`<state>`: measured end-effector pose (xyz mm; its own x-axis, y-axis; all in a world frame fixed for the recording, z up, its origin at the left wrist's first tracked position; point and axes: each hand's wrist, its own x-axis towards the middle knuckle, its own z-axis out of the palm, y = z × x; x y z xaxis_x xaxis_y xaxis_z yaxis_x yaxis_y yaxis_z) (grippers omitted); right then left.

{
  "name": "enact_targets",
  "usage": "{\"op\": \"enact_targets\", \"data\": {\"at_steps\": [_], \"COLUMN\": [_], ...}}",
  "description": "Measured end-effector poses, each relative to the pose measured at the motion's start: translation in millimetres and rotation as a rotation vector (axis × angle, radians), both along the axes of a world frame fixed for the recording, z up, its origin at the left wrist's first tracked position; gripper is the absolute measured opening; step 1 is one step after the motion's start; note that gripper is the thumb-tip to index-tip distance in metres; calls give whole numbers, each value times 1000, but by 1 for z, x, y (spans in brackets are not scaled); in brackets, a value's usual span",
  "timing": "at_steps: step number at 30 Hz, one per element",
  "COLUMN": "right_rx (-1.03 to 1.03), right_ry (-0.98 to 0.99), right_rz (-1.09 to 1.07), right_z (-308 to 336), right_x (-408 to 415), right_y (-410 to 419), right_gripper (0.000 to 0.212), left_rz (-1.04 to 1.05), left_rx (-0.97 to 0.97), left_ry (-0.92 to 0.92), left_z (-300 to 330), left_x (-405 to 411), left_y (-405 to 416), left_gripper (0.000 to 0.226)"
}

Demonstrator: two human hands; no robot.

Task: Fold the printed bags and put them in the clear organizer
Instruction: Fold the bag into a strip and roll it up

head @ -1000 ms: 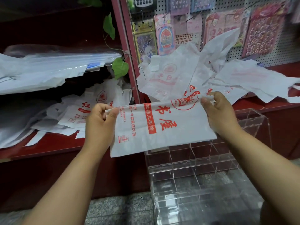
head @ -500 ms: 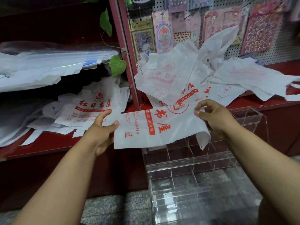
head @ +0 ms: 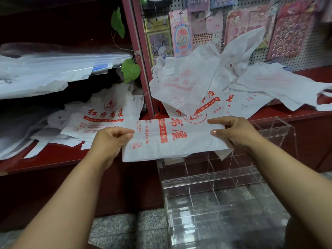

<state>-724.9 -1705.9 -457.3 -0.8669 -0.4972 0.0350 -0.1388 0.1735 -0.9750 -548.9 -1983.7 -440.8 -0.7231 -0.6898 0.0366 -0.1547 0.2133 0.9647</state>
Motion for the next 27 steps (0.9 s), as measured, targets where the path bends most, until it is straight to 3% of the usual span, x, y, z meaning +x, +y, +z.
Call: {"op": "enact_targets", "data": {"at_steps": [6, 11, 17, 22, 24, 27], "right_rx": [-36, -4, 176, 307, 341, 306], "right_ry": [54, 117, 367, 531, 514, 231], "right_rz": [-6, -43, -71, -38, 35, 235], "right_z": [3, 5, 2, 1, 0, -4], "right_x": [0, 1, -1, 1, 0, -1], "right_y": [3, 3, -4, -7, -6, 0], "right_gripper": [31, 36, 22, 9, 14, 7], "left_rz": [-79, -117, -93, -87, -81, -99], "left_rx": [120, 58, -392, -553, -476, -338], "left_ry": [27, 14, -147, -173, -98, 6], "left_z": [7, 10, 20, 30, 37, 53], "left_x": [6, 10, 16, 17, 16, 11], "left_y": [-1, -5, -5, -8, -6, 5], "left_gripper": [27, 38, 17, 5, 6, 8]}}
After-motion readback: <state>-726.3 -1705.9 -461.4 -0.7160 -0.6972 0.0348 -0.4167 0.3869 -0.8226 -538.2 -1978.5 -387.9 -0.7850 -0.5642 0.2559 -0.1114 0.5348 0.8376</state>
